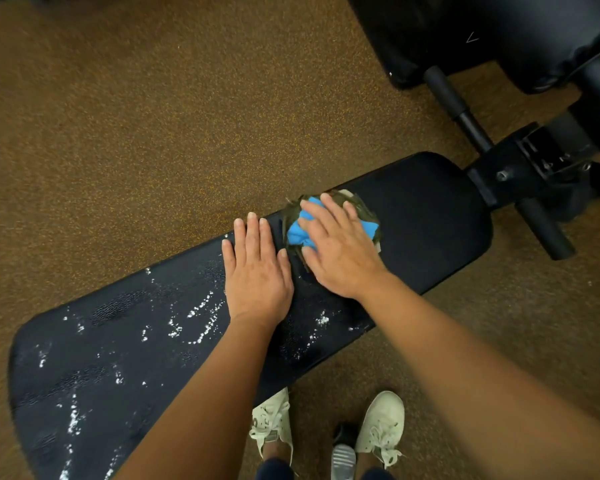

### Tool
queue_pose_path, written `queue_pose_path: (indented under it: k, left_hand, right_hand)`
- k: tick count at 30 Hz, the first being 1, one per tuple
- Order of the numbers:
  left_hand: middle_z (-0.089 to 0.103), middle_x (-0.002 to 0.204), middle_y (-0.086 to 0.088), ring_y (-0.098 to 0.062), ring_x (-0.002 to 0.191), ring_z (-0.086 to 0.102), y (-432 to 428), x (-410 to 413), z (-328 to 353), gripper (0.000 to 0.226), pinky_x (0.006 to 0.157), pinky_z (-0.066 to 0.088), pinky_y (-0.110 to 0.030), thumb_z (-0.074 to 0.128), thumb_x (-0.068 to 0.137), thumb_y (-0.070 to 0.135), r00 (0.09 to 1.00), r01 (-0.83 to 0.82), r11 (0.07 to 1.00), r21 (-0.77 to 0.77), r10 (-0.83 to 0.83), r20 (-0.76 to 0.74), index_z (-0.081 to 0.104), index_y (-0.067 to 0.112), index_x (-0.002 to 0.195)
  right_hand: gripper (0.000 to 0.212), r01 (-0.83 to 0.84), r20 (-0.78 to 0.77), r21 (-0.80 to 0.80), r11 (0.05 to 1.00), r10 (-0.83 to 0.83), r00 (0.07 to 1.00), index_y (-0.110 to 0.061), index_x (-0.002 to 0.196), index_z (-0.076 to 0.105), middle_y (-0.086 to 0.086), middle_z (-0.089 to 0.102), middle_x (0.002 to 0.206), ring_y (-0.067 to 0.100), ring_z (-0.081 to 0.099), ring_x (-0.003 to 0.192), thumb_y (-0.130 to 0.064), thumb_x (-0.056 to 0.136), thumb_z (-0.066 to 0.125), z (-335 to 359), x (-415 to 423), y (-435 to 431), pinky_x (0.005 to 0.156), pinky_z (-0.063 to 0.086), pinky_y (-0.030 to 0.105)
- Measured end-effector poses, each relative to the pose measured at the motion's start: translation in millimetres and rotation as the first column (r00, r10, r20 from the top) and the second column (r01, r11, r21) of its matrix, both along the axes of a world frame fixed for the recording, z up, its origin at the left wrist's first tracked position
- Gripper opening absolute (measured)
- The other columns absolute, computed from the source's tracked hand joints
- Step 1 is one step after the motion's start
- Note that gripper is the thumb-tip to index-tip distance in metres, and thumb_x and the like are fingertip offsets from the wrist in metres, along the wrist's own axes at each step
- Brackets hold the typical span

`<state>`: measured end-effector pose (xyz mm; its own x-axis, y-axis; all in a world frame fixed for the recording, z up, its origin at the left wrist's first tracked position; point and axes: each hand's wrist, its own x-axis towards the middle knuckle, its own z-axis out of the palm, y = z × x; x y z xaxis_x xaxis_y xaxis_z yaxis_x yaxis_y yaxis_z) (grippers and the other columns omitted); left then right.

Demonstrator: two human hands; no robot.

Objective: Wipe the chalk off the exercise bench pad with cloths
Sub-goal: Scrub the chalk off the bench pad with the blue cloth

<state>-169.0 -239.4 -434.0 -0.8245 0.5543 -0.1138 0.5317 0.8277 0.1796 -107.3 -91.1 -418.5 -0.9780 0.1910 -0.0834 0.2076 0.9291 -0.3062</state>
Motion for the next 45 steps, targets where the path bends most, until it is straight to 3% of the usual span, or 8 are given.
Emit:
queue_pose_path:
  k: [7, 13, 18, 24, 29, 34, 40, 45]
  left_hand:
    - [0.015, 0.158, -0.011, -0.027, 0.147, 0.005, 0, 0, -1, 0.06, 0.118, 0.006, -0.048, 0.017, 0.097, 0.034, 1.0, 0.004, 1.0, 0.009, -0.004, -0.009, 0.022, 0.005, 0.148]
    - [0.013, 0.158, -0.01, -0.027, 0.147, 0.003, -2, -1, 1, 0.061, 0.118, 0.004, -0.047, 0.014, 0.096, 0.034, 1.0, 0.017, 1.0, 0.012, -0.017, 0.007, 0.021, 0.005, 0.148]
    - [0.01, 0.159, -0.01, -0.027, 0.147, -0.001, -4, -2, 2, 0.062, 0.118, 0.001, -0.046, 0.01, 0.096, 0.037, 0.999, 0.031, 1.0, -0.001, -0.031, 0.011, 0.017, 0.006, 0.149]
    - [0.008, 0.159, -0.009, -0.025, 0.147, -0.002, -9, 0, 2, 0.063, 0.118, 0.0, -0.044, 0.008, 0.096, 0.038, 0.999, 0.043, 0.999, 0.005, -0.043, 0.019, 0.017, 0.007, 0.15]
    - [0.007, 0.159, -0.008, -0.025, 0.147, -0.002, -16, 3, 2, 0.062, 0.118, 0.0, -0.044, 0.009, 0.096, 0.038, 0.999, 0.041, 0.999, -0.007, -0.041, 0.013, 0.015, 0.008, 0.15]
    - [0.008, 0.159, -0.009, -0.026, 0.147, -0.001, -18, 8, 2, 0.061, 0.118, 0.001, -0.045, 0.011, 0.097, 0.037, 1.0, 0.019, 1.0, -0.006, -0.019, 0.022, 0.017, 0.007, 0.15]
    - [0.003, 0.16, -0.008, -0.024, 0.146, -0.006, -27, 13, 2, 0.06, 0.118, -0.002, -0.044, 0.014, 0.098, 0.038, 0.999, 0.024, 0.999, -0.03, -0.023, 0.024, 0.012, 0.008, 0.15]
    - [0.004, 0.159, -0.008, -0.024, 0.147, -0.004, -32, 17, 4, 0.06, 0.118, 0.0, -0.044, 0.013, 0.098, 0.037, 0.999, 0.02, 0.999, -0.027, -0.02, 0.031, 0.014, 0.007, 0.15]
  right_hand:
    - [0.055, 0.267, 0.011, 0.04, 0.963, -0.268, 0.963, -0.016, 0.144, 0.037, 0.005, 0.023, 0.158, 0.031, 0.011, 0.147, -0.038, 0.093, 0.037, -4, -6, -1, 0.116, 0.009, 0.051]
    - [0.057, -0.018, 0.101, 0.146, 0.989, 0.003, 0.995, -0.024, 0.147, 0.034, 0.002, 0.021, 0.159, 0.032, 0.01, 0.147, -0.042, 0.094, 0.025, -3, 24, 4, 0.117, 0.009, 0.054]
    - [0.06, 0.291, 0.102, 0.173, 0.941, -0.311, 0.945, -0.019, 0.149, 0.029, 0.011, 0.016, 0.159, 0.036, 0.003, 0.147, -0.042, 0.093, 0.03, -2, 12, 1, 0.114, -0.003, 0.058]
    - [0.057, 0.006, 0.074, 0.136, 0.991, -0.016, 0.997, -0.02, 0.144, 0.04, 0.01, 0.031, 0.154, 0.032, 0.018, 0.145, -0.042, 0.092, 0.032, -3, 45, -16, 0.115, 0.01, 0.057]
    - [0.062, 0.318, 0.09, 0.171, 0.933, -0.336, 0.938, -0.014, 0.146, 0.033, 0.016, 0.026, 0.153, 0.037, 0.011, 0.145, -0.043, 0.091, 0.027, -2, 23, -20, 0.115, 0.001, 0.06]
    - [0.06, 0.046, 0.089, 0.135, 0.99, -0.059, 0.994, -0.014, 0.146, 0.034, 0.014, 0.029, 0.153, 0.034, 0.015, 0.146, -0.041, 0.093, 0.031, -4, 51, -42, 0.116, 0.013, 0.056]
    - [0.065, 0.341, 0.096, 0.17, 0.925, -0.36, 0.928, -0.011, 0.15, 0.024, 0.015, 0.015, 0.159, 0.035, 0.006, 0.147, -0.042, 0.093, 0.027, -3, 33, -49, 0.115, 0.004, 0.058]
    - [0.062, 0.092, 0.139, 0.123, 0.988, -0.109, 0.984, -0.011, 0.15, 0.024, 0.01, 0.015, 0.16, 0.032, 0.006, 0.148, -0.04, 0.096, 0.029, 0, 63, -69, 0.115, 0.018, 0.059]
